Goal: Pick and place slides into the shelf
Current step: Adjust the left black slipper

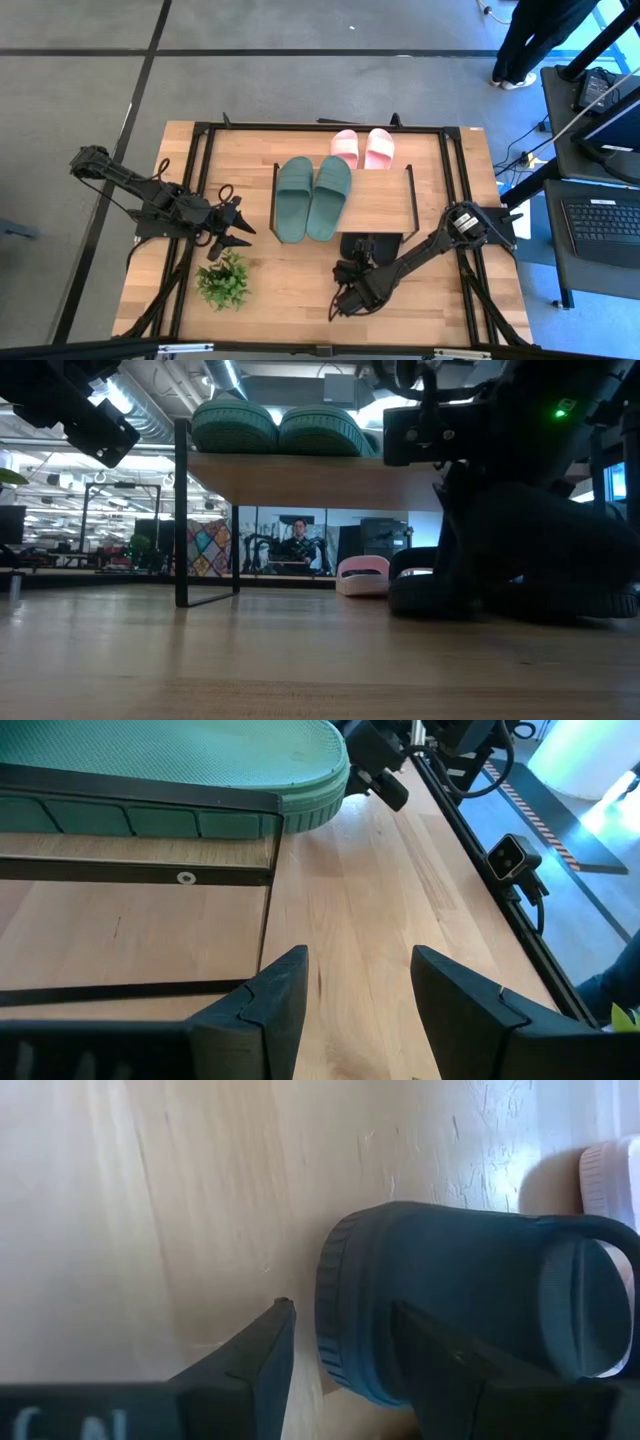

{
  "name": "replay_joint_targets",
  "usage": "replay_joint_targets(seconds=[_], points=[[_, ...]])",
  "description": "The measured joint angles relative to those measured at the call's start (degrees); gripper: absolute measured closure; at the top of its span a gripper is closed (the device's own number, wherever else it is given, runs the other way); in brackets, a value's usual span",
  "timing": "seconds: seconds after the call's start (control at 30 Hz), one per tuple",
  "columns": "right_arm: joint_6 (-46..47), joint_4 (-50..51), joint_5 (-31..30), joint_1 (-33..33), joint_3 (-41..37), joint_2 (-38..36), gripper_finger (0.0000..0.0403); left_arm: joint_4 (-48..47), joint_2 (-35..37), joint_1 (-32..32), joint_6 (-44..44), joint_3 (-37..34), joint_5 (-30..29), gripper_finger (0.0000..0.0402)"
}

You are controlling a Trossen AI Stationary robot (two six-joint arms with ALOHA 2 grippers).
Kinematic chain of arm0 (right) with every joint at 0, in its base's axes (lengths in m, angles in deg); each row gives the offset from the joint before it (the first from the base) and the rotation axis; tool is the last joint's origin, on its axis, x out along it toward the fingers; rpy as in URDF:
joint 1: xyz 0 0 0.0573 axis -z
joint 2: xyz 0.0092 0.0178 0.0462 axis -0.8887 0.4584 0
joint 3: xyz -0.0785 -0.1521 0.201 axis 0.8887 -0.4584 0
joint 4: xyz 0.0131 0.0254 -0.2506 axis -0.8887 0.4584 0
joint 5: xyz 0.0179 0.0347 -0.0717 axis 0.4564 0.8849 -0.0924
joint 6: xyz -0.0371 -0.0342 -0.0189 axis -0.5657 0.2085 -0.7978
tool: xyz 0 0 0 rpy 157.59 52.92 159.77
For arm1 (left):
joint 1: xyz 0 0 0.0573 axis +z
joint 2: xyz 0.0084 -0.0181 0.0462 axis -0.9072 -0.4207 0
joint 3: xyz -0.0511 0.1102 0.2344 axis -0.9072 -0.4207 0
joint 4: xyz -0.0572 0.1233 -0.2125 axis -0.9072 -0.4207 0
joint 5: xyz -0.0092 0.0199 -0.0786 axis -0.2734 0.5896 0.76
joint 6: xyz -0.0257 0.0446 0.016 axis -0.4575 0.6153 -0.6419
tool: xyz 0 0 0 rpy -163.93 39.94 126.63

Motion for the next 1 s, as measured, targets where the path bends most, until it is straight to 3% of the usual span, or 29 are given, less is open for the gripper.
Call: replay_joint_targets(seconds=[0.23, 0.67, 1.0], points=[[-0.97, 0.00, 0.13, 0.25, 0.00, 0.00, 0.0248, 0.00, -0.02, -0.02, 0.00, 0.02, 0.00, 0.0231], [-1.42, 0.03, 1.48, 0.27, 0.00, 0.00, 0.0353, 0.01, -0.01, -0.01, 0.00, 0.00, -0.02, 0.0231], [-1.05, 0.04, 1.59, 0.27, 0.02, 0.00, 0.0367, 0.00, 0.00, 0.00, -0.02, 0.00, -0.92, 0.0231]])
